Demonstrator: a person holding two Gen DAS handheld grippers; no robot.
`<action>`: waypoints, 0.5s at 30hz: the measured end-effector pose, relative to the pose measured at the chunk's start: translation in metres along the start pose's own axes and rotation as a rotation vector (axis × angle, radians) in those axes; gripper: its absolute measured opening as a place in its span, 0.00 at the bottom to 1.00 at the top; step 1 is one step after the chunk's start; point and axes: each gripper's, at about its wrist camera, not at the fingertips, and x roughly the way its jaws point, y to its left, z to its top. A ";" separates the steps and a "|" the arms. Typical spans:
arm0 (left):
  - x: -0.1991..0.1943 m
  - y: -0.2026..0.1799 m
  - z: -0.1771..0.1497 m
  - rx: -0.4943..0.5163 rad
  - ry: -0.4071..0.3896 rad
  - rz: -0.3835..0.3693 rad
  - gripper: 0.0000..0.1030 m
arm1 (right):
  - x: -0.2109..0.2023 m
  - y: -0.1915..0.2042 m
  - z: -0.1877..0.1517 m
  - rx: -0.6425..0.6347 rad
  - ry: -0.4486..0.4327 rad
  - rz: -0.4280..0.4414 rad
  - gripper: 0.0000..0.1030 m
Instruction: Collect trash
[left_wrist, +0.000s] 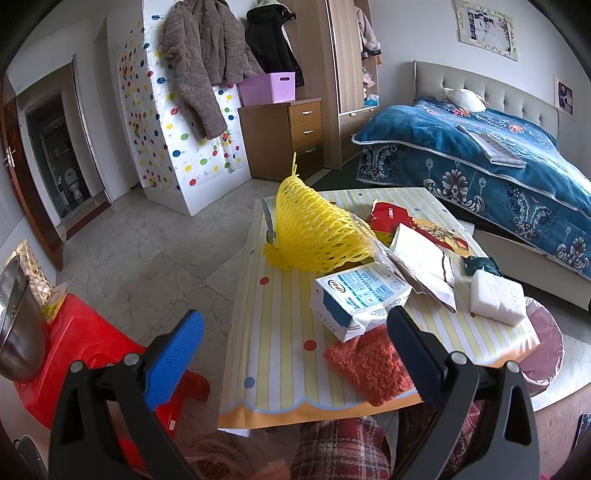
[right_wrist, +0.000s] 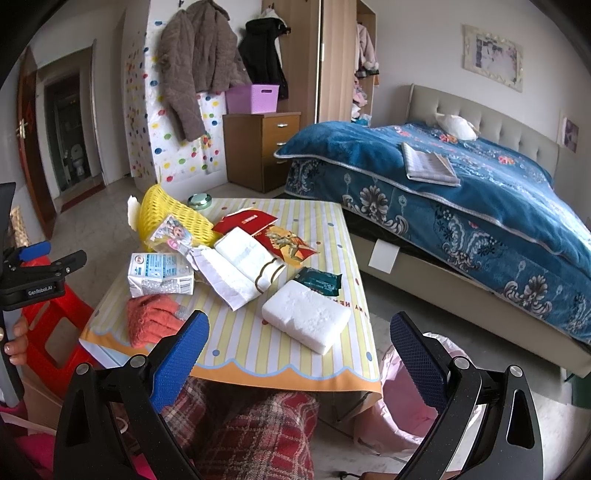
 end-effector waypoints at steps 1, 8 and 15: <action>-0.001 0.002 0.000 0.000 0.000 -0.001 0.94 | 0.001 0.001 -0.002 0.000 -0.001 0.000 0.95; 0.001 -0.002 -0.001 0.001 -0.001 0.001 0.94 | -0.001 0.000 -0.001 0.001 -0.007 0.000 0.95; 0.006 -0.015 -0.004 0.007 0.013 0.006 0.94 | 0.002 0.001 -0.006 0.010 -0.048 0.006 0.95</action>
